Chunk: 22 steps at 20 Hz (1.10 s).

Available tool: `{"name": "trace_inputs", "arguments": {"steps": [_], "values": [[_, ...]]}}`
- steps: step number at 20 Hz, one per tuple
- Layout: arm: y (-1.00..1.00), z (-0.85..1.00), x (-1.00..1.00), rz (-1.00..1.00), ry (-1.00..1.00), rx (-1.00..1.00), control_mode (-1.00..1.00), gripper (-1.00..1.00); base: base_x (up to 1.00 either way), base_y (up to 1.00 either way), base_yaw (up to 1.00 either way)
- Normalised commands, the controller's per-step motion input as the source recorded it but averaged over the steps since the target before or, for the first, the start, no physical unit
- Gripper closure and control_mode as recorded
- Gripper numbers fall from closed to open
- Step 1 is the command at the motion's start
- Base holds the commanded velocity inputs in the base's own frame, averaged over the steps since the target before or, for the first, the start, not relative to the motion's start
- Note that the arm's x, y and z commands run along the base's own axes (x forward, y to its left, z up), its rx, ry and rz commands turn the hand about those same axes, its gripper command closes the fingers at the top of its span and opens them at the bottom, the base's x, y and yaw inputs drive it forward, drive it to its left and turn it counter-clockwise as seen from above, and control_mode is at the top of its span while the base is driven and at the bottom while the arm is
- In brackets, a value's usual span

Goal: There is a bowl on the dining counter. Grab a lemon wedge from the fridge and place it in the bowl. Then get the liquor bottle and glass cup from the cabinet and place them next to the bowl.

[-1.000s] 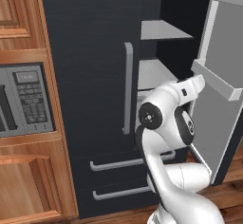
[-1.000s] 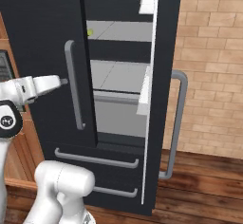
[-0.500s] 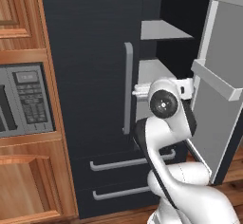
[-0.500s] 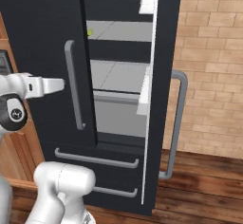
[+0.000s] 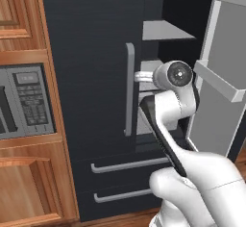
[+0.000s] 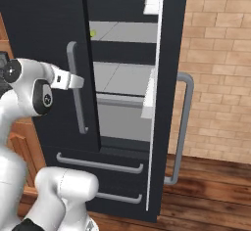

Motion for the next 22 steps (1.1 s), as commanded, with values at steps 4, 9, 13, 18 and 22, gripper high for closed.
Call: {"name": "trace_inputs", "arguments": {"steps": [4,9,13,18,22], "values": [[0.01,-0.02,0.69,0.03,0.12,0.14,-1.0,-1.0,0.0,0.0,0.0],[0.1,-0.08,0.46,0.04,0.01,0.01,-1.0,-1.0,0.0,0.0,0.0],[0.2,-0.05,0.4,0.07,0.0,0.01,-1.0,-1.0,0.0,0.0,0.0],[0.29,-0.09,0.37,0.12,0.02,0.07,-1.0,-1.0,0.0,0.0,0.0],[0.3,-0.11,0.42,0.13,0.01,0.03,-1.0,-1.0,0.0,0.0,0.0]]}}
